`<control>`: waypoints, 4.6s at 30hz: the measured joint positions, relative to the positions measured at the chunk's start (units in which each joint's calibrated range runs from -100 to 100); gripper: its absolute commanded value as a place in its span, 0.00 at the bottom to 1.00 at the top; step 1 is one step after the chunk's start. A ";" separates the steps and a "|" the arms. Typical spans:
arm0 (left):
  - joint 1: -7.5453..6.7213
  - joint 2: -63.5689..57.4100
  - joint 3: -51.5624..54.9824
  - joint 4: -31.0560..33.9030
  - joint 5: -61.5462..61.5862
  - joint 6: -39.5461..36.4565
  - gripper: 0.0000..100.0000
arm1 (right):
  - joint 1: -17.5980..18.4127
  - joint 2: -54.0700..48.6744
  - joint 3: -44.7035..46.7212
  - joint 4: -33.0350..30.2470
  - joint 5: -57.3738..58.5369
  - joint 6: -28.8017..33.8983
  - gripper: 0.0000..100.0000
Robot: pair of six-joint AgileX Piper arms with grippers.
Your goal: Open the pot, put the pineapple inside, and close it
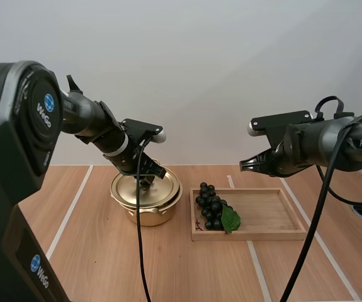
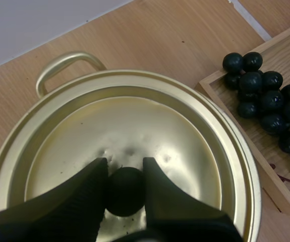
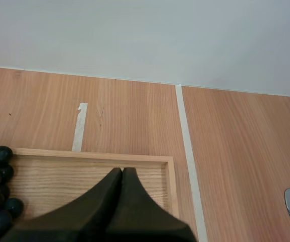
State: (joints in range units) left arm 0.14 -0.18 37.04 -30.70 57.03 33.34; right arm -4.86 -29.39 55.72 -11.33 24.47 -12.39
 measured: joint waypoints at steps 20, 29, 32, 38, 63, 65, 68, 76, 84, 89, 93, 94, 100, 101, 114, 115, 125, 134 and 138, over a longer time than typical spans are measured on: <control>0.00 0.38 0.00 -1.98 2.65 1.34 0.97 | 0.00 0.00 0.00 0.11 -0.17 0.00 0.00; 0.00 -1.44 -0.13 -2.95 4.31 1.84 0.94 | 0.00 0.00 0.00 0.11 -0.17 0.00 0.00; 0.00 -2.45 -0.13 -3.88 5.87 1.95 0.94 | 0.00 0.00 0.00 0.11 -0.01 0.00 0.00; 0.00 -2.46 -0.13 -4.76 7.20 1.95 0.94 | 0.00 0.00 0.00 0.11 0.31 0.00 0.00; 0.00 -2.62 -1.05 -7.86 9.40 3.92 0.83 | 0.00 0.00 0.00 0.01 0.67 0.00 0.00; 0.00 -3.65 -2.52 -7.86 10.49 4.01 0.66 | 0.00 0.00 0.00 0.01 0.67 0.00 0.00; 0.00 -7.59 -5.86 -7.86 11.97 3.01 0.29 | 0.00 0.00 0.00 -0.22 0.67 0.00 0.00; 1.01 -27.85 -13.87 -8.18 11.10 0.32 0.00 | 0.00 -1.84 0.15 -1.12 -0.89 0.00 0.00; 9.03 -48.63 -14.15 -8.32 6.56 -0.54 0.00 | 0.00 -16.85 0.15 -1.12 -9.64 0.00 0.00; 11.99 -59.75 -9.82 -10.08 -2.36 -0.74 0.00 | -0.40 -28.59 0.15 -1.12 -11.41 0.00 0.00; 12.17 -68.02 -0.40 -14.00 -10.73 -0.19 0.00 | -1.72 -34.76 1.36 -3.05 -9.39 0.00 0.00; 12.17 -69.71 2.36 -15.35 -12.09 0.50 0.00 | -1.90 -36.42 2.00 -4.04 -8.96 0.00 0.00; 12.23 -79.20 15.34 -23.96 -17.54 6.68 0.00 | -1.98 -45.98 5.11 -5.23 -8.96 0.00 0.00; 12.19 -80.35 17.10 -25.15 -17.74 7.42 0.00 | -1.98 -47.13 5.63 -5.23 -8.96 0.00 0.00; 12.19 -92.26 30.19 -30.12 -19.17 8.71 0.00 | -0.33 -55.55 13.17 0.24 -13.75 0.00 0.00; 12.19 -93.33 30.56 -29.75 -19.36 8.71 0.00 | 0.29 -55.55 13.85 0.76 -14.84 0.00 0.00; 10.66 -99.50 31.59 -19.30 -14.47 5.18 0.00 | 7.93 -56.32 17.61 -3.11 -16.50 0.00 0.00; 6.79 -99.56 33.86 -9.65 -16.03 -3.54 0.00 | 8.75 -58.79 17.61 -3.70 -6.68 0.00 0.00; 2.64 -99.68 36.52 -1.80 -19.25 -8.25 0.00 | 8.11 -62.01 17.61 -3.16 -4.15 0.00 0.00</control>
State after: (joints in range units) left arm 2.78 -99.86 73.56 -32.49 37.78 25.10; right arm 3.25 -91.40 73.33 -14.49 20.32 -12.39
